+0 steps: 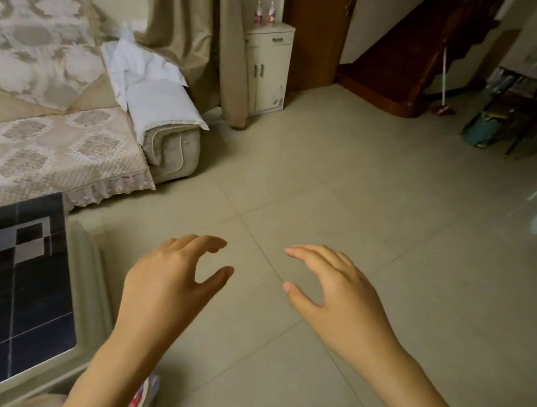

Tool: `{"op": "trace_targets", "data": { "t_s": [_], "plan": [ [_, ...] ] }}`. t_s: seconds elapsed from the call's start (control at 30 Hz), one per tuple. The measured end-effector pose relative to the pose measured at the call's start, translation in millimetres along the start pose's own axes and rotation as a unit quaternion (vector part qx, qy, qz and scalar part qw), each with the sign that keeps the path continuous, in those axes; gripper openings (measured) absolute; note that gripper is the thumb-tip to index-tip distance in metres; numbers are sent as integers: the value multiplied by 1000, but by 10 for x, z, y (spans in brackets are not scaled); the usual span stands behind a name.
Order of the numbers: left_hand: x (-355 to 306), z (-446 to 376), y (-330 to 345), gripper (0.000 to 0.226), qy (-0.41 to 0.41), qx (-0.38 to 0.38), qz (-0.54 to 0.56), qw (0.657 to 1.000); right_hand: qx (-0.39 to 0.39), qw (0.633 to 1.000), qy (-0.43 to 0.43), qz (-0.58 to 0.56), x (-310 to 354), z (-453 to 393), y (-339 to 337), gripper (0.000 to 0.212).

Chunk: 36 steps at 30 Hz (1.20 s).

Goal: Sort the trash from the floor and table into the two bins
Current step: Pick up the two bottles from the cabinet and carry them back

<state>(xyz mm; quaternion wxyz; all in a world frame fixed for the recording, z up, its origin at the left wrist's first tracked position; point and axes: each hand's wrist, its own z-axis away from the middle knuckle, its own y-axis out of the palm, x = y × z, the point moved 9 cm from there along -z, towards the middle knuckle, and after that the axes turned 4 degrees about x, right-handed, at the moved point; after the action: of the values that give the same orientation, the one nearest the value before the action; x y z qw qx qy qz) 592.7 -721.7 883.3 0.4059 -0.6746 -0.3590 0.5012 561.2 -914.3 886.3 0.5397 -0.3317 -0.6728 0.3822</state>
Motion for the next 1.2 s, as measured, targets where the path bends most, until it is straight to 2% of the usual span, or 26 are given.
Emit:
{"op": "trace_targets", "data": {
  "t_s": [0.4, 0.8, 1.2],
  "plan": [
    [-40, -1780, 460, 31, -17, 9, 7, 1000, -21, 1000, 17, -4, -850, -1568, -191, 40],
    [9, -3504, 549, 31, 14, 12, 31, 999, -59, 996, 60, -12, -1495, -3002, -542, 40],
    [157, -5301, 880, 30, -51, -28, -11, 998, -32, 998, 4, -51, -2385, -5063, -533, 38]
  ]
}}
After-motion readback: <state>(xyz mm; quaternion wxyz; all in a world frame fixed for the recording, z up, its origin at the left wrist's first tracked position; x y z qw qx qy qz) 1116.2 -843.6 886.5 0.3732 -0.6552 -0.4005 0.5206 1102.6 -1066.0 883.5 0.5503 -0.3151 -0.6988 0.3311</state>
